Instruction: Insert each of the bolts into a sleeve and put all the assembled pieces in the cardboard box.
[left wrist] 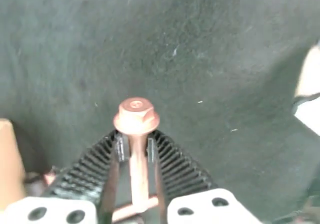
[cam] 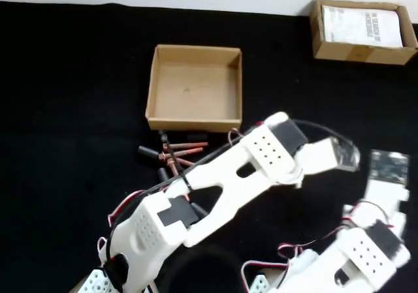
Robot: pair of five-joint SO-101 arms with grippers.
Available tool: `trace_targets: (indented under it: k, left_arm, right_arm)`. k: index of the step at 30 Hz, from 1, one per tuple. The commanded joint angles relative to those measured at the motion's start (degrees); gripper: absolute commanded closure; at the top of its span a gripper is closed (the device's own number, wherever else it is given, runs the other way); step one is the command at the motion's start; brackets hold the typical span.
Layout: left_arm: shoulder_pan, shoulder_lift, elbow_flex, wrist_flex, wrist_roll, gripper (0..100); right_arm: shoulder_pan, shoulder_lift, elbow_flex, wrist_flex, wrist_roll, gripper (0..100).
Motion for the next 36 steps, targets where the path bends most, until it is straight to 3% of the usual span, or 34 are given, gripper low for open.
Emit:
trace_targets:
  k: [1,7,12,17,23,30,36]
  left_arm:
    - [-0.2,-6.5,-4.1,3.1,12.3,98]
    - [-4.7,-13.2,-4.0,3.1,15.2,99]
    - [-10.5,-20.3,-4.0,3.1,23.9,99]
    - [-15.5,-27.6,-3.9,3.1,27.8,99]
    - [-18.7,-36.6,-3.8,3.1,29.3,99]
    - [-20.9,-48.4,6.5,1.9,29.6,99]
    - [-23.7,-65.2,29.0,-10.3,29.4,99]
  right_arm:
    - [-12.3,-1.1,1.5,-0.7,-2.5,99.1]
    - [-29.6,-1.2,-2.2,-1.1,-11.9,99.1]
    - [-40.9,-1.2,-7.4,-0.2,-21.5,99.1]
    - [-45.6,-1.2,-13.0,0.0,-29.3,99.1]
    - [-49.5,-1.4,-19.2,0.0,-49.5,99.1]
    - [-57.5,-12.2,-21.9,-0.2,-50.4,99.1]
    - [-60.0,-22.9,-21.8,2.1,-50.3,99.1]
